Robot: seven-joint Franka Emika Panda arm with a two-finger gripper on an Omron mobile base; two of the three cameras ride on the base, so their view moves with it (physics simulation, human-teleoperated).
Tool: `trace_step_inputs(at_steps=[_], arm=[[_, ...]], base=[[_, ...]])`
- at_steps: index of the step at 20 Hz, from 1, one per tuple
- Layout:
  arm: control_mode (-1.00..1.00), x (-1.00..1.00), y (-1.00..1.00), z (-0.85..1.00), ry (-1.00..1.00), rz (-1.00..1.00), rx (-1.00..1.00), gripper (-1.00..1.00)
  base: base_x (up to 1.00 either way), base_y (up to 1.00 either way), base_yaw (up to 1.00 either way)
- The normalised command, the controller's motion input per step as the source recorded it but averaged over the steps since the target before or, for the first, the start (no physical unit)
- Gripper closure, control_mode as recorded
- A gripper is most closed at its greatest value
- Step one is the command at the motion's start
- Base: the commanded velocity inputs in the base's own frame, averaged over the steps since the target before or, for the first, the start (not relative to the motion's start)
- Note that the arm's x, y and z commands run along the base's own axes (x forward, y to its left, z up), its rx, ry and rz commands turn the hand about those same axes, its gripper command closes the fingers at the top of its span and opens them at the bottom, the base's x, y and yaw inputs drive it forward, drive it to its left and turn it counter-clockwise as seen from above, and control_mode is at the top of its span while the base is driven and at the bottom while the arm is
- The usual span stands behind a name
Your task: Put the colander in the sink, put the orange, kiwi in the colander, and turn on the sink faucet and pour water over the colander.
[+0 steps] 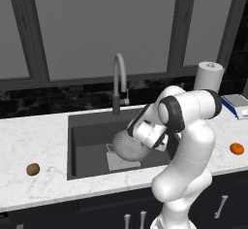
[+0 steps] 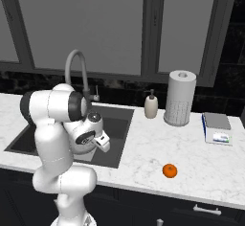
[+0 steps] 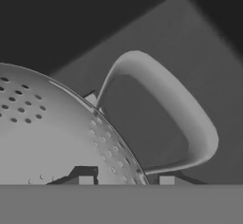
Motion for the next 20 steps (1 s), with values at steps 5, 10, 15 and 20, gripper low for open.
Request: trace_step_inputs(at_steps=[5,10,15,20], arm=[[-1.00,0.00,0.03,-0.37,0.00,0.00,0.00,1.00],[-1.00,0.17,0.02,-0.43,0.00,0.00,0.00,1.00],[-1.00,0.28,0.00,-0.44,0.00,0.00,0.00,1.00],[-1.00,0.13,0.04,-0.36,-0.04,0.00,-0.01,1.00]], base=[[0.00,0.00,0.00],[0.00,0.00,0.00],[0.00,0.00,0.00],[0.00,0.00,0.00]])
